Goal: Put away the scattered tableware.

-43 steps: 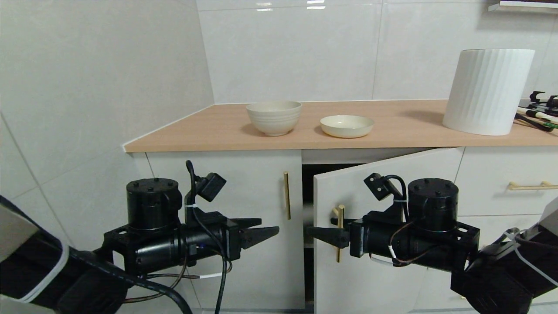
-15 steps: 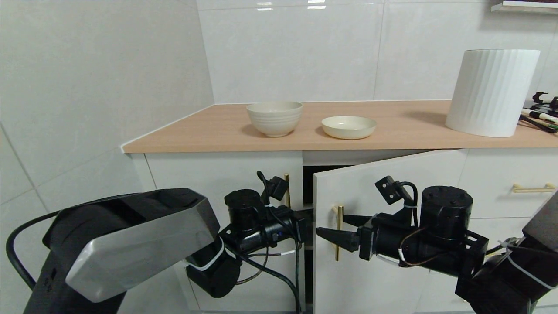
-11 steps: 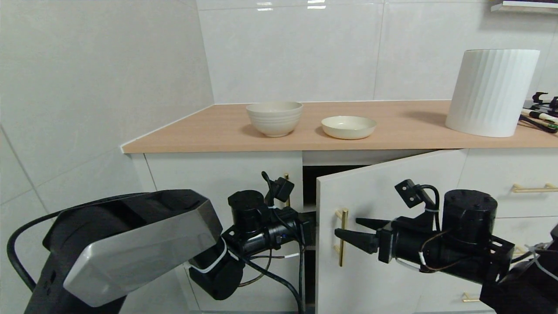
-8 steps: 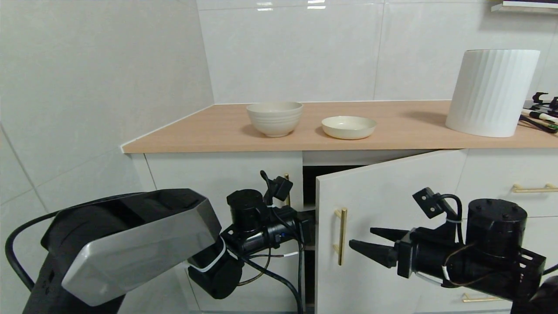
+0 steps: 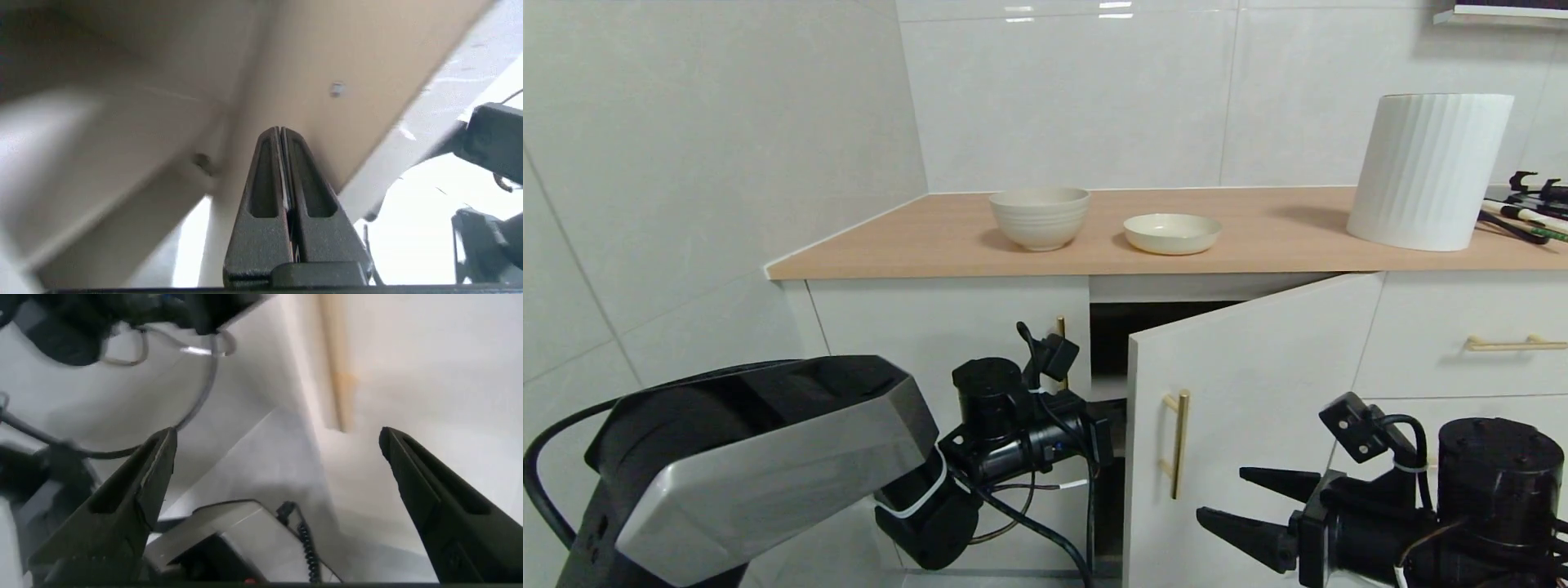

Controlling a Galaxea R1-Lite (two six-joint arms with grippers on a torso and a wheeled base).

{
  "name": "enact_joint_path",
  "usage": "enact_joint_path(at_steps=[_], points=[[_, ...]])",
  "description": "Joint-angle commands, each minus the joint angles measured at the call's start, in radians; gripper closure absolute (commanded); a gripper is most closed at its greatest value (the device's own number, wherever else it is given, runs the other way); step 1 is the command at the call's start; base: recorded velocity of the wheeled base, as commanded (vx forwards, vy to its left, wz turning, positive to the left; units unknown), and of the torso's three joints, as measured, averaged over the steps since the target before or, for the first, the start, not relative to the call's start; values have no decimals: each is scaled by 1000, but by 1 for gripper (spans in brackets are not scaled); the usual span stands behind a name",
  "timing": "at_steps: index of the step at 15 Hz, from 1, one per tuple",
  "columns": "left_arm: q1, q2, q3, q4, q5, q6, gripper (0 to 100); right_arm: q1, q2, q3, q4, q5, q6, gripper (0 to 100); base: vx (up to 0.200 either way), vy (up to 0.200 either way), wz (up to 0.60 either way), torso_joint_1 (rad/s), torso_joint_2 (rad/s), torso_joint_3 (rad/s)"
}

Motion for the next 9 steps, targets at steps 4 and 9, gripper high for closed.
enact_joint_path(at_steps=[4,9], points=[[-5,11,-135,137,1,-1,100,11,-23,14,0,0,-1,0,-100,0,0,-1,1,2],[-12,22,-220,240,1,-2,100,13,-25,15,0,0,-1,0,0,0,0,0,0,0]])
